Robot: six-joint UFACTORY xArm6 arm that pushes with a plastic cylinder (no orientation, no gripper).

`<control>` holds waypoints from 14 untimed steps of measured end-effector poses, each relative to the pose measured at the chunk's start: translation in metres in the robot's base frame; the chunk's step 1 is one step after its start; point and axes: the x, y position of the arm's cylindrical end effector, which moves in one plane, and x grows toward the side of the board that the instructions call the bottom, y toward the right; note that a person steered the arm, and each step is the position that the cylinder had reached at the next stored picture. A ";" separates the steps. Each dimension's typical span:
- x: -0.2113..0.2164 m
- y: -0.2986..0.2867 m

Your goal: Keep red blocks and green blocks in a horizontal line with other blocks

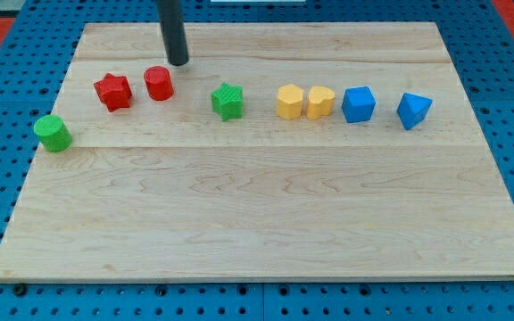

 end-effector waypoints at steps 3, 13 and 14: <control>0.040 -0.025; 0.098 -0.096; 0.095 -0.096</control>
